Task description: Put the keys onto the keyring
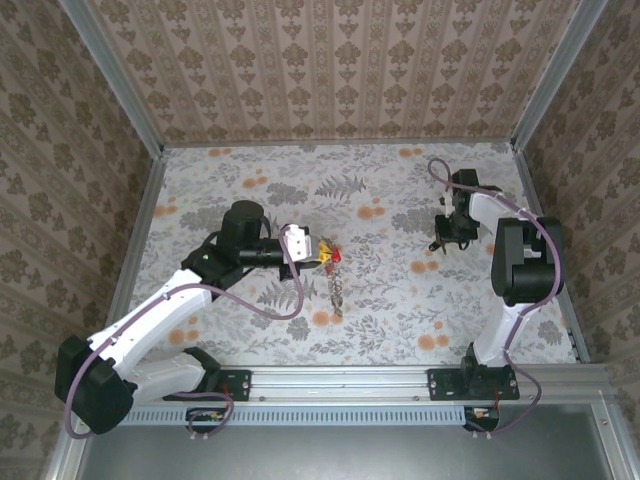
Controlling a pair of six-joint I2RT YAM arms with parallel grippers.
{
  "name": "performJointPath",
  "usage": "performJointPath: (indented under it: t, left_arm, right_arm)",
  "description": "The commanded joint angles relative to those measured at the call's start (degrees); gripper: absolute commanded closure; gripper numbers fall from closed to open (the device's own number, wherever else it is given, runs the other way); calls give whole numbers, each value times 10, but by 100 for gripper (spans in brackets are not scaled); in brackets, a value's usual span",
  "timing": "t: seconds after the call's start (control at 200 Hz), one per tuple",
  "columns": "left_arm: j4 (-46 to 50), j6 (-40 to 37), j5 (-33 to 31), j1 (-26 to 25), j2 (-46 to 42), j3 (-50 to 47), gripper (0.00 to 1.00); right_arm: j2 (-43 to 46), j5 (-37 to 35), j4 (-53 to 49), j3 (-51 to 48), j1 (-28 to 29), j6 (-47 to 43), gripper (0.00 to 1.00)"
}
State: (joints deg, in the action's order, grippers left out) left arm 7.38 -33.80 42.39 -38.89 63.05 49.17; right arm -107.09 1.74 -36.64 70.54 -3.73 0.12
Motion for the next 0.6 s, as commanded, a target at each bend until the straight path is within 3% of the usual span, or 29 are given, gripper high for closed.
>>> performJointPath:
  t: [0.0, 0.22, 0.595]
  left_arm:
    - [-5, 9, 14, 3, 1, 8, 100]
    - [-2, 8, 15, 3, 0, 7, 100]
    - [2, 7, 14, 3, -2, 6, 100]
  right_arm:
    - [-14, -8, -22, 14, -6, -9, 77]
    - [-27, -9, -23, 19, -7, -13, 77]
    - [1, 32, -11, 9, -8, -17, 94]
